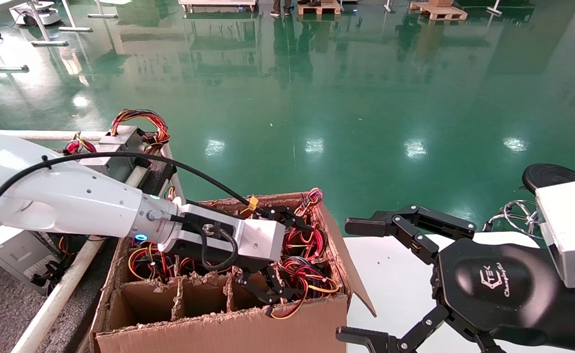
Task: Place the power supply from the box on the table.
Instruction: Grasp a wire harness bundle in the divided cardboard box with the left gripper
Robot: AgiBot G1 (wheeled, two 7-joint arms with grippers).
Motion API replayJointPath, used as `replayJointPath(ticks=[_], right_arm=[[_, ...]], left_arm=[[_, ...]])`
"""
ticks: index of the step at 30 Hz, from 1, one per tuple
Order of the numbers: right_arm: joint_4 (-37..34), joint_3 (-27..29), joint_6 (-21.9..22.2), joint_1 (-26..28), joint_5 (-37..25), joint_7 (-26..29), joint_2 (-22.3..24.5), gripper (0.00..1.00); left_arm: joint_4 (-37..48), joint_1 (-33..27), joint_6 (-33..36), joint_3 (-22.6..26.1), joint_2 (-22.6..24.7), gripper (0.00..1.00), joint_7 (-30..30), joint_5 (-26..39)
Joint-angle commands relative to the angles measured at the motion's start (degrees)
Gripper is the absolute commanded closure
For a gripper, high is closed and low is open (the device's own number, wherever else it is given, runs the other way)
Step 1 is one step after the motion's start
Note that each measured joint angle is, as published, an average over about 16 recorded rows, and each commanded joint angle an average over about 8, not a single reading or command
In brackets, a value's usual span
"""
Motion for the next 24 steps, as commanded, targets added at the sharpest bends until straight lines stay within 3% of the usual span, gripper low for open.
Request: replayJointPath(ticks=[1,3,13,15,21,22,24], right_arm=[[0.0,0.0,0.0,0.0,0.0,0.0,0.0,0.0],[0.0,0.0,0.0,0.0,0.0,0.0,0.0,0.0],[0.0,0.0,0.0,0.0,0.0,0.0,0.0,0.01],[0.0,0.0,0.0,0.0,0.0,0.0,0.0,0.16],[0.0,0.0,0.0,0.0,0.0,0.0,0.0,0.9],[0.0,0.0,0.0,0.0,0.0,0.0,0.0,0.97],[0.0,0.0,0.0,0.0,0.0,0.0,0.0,1.0]], left_arm=[[0.2,0.0,0.2,0.4,0.2,0.83,0.1,-0.3],[0.5,-0.1,0.4,0.7,0.4,1.0,0.2,-0.6],[2.6,-0.5,1.6,2.0,1.2,1.0,1.2,-1.8],[3.1,-0.6,1.9,2.2,1.4,1.0,1.4,-2.1],[4.6,-0.7,2.7,2.9,1.9,1.0,2.0,-3.0],[4.8,-0.7,2.8,3.0,2.0,1.0,2.1,-3.2],[5.4,-0.7,3.1,3.2,2.2,1.0,2.4,-3.5]])
